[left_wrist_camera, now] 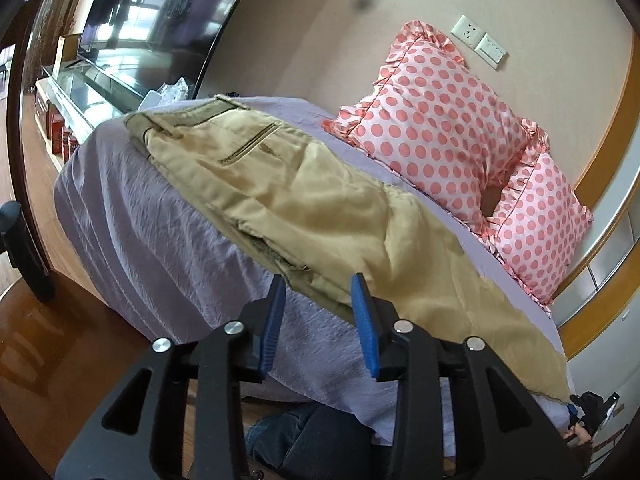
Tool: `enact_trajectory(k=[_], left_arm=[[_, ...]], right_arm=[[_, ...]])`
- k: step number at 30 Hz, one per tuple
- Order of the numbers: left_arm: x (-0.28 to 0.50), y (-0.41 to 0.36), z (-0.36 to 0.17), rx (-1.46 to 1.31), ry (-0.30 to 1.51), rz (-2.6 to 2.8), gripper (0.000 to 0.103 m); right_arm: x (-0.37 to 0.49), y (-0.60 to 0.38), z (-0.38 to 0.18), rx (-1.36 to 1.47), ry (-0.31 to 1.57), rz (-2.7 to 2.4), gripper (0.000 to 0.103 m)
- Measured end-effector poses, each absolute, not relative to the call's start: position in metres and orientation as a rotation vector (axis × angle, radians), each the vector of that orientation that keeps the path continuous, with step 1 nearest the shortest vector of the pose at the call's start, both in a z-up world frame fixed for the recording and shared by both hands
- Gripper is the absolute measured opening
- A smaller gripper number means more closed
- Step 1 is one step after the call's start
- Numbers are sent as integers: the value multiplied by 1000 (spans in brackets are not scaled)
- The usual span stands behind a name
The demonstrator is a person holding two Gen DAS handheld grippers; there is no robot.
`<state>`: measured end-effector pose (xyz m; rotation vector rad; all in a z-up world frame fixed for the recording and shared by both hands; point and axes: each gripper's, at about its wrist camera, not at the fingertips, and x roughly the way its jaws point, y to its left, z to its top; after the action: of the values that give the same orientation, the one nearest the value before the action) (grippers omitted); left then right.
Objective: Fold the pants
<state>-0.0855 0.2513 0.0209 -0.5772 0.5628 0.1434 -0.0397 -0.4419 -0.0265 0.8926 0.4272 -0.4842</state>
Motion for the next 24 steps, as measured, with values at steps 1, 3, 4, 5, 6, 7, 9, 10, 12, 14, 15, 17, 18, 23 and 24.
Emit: enact_trajectory(k=[1,3,4,5,6,7,9,10,12,14,15,17,18,23,24], left_arm=[[-86,252,18,-584,568,142,35],[-86,256,13,-612,577,137,36],[-87,257,12,-621,576,137,36],[-89,260,11,-636,570,142,36],[-90,262,10,-643,565,147,37],[-91,264,9,-650,560,154,38],[-92,268,8,-663,555,168,39],[-92,268,7,-667,555,172,39],[-92,266,5,-670,558,179,39],[-92,265,4,-667,560,179,40],[-92,264,3,-664,559,177,40],[-93,262,3,-660,555,166,44],[-92,261,3,-660,560,148,47],[-84,253,1,-625,594,94,49],[-82,252,0,-624,599,74,50]], right_arm=[[-35,-443,-28,909,429,-444,15],[-28,-447,-32,959,426,-363,6],[-27,-445,-29,953,413,-351,6],[-24,-437,-19,912,395,-330,5],[-19,-425,-7,860,380,-291,5],[-13,-411,6,809,369,-237,5],[9,-362,38,685,358,-65,5],[19,-336,50,639,362,28,5],[45,-259,71,527,391,281,5],[61,-183,78,433,452,504,5],[66,-144,76,386,485,611,5],[73,-72,63,283,592,779,6],[75,-36,52,205,670,848,7],[59,28,13,14,884,918,28],[56,24,14,33,876,925,47]])
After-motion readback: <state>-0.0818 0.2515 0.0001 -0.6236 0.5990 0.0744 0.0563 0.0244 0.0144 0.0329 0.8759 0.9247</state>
